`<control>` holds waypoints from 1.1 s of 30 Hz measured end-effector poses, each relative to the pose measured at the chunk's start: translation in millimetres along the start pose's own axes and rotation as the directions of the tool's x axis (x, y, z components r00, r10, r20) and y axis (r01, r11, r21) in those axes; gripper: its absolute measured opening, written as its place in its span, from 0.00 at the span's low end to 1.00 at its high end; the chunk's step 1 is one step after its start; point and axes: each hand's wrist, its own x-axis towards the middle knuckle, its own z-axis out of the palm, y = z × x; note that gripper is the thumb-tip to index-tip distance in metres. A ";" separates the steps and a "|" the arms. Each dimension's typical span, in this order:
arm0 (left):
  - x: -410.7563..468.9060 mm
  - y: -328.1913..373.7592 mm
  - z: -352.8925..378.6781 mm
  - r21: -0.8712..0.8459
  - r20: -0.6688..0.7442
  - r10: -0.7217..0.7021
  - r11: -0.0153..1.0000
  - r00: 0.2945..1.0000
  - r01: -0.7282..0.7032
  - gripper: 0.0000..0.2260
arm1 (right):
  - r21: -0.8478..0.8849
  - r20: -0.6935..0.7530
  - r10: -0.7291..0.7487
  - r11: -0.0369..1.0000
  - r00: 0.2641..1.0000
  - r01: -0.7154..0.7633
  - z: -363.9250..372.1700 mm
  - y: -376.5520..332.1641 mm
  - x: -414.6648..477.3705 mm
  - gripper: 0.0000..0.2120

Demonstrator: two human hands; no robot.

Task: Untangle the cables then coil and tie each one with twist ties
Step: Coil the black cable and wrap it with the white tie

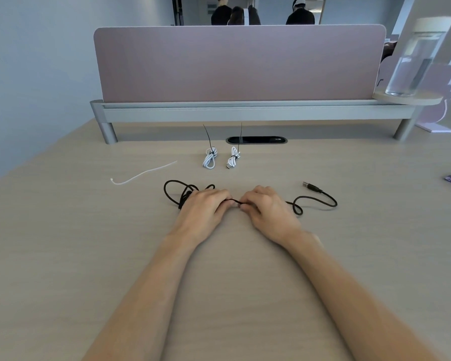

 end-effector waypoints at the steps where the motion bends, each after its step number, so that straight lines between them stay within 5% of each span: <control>1: -0.2 0.2 -0.1 0.003 0.015 0.000 1.000 1.000 0.000 0.08 | -0.024 -0.037 0.014 1.000 0.999 -0.015 -1.2 1.1 0.1 0.05; 6: -1.8 -2.9 2.5 0.146 -0.035 -0.064 0.987 0.997 0.069 0.08 | -0.388 -0.193 0.305 0.849 0.933 -0.358 -25.3 25.7 -2.5 0.07; 8: -1.2 -5.1 3.0 0.171 -0.055 -0.075 0.982 0.996 0.083 0.09 | -0.453 -0.213 0.324 0.803 0.922 -0.387 -31.5 32.9 -4.1 0.10; 10: -0.1 -5.7 4.1 0.164 -0.039 -0.066 0.984 0.997 0.072 0.09 | -0.460 -0.163 0.217 0.846 0.962 -0.269 -28.6 29.0 -4.1 0.17; 13: 0.4 -4.6 5.0 0.156 -0.035 -0.023 0.987 0.999 0.028 0.10 | -0.231 -0.097 -0.020 0.973 0.995 -0.003 -14.4 8.0 -2.6 0.25; 16: 0.0 -5.0 5.5 0.163 -0.023 -0.014 0.986 1.000 0.017 0.11 | -0.070 -0.107 -0.190 0.980 0.976 0.184 1.5 -6.1 2.0 0.14; 20: -0.5 -6.0 4.6 0.146 -0.020 -0.003 0.989 1.000 0.006 0.09 | -0.069 -0.086 -0.049 0.997 0.995 0.043 -2.4 -0.7 1.1 0.07; 23: 0.3 -3.4 5.4 0.151 -0.032 -0.029 0.988 0.999 0.034 0.08 | -0.287 -0.153 0.182 0.932 0.971 -0.220 -12.9 9.6 0.3 0.07; 25: 1.2 -2.5 6.9 0.173 -0.043 -0.036 0.984 0.998 0.043 0.09 | -0.361 -0.170 0.206 0.897 0.964 -0.256 -14.5 13.3 -1.0 0.07; 28: 2.7 -2.2 6.5 0.165 -0.009 -0.089 0.982 0.996 0.090 0.11 | -0.313 -0.184 0.073 0.941 0.980 -0.129 -6.9 15.5 -1.0 0.07; 33: 2.6 1.8 3.4 0.028 0.075 -0.066 0.998 0.995 0.064 0.13 | 0.044 -0.032 -0.136 0.990 0.990 0.137 4.4 1.8 3.7 0.08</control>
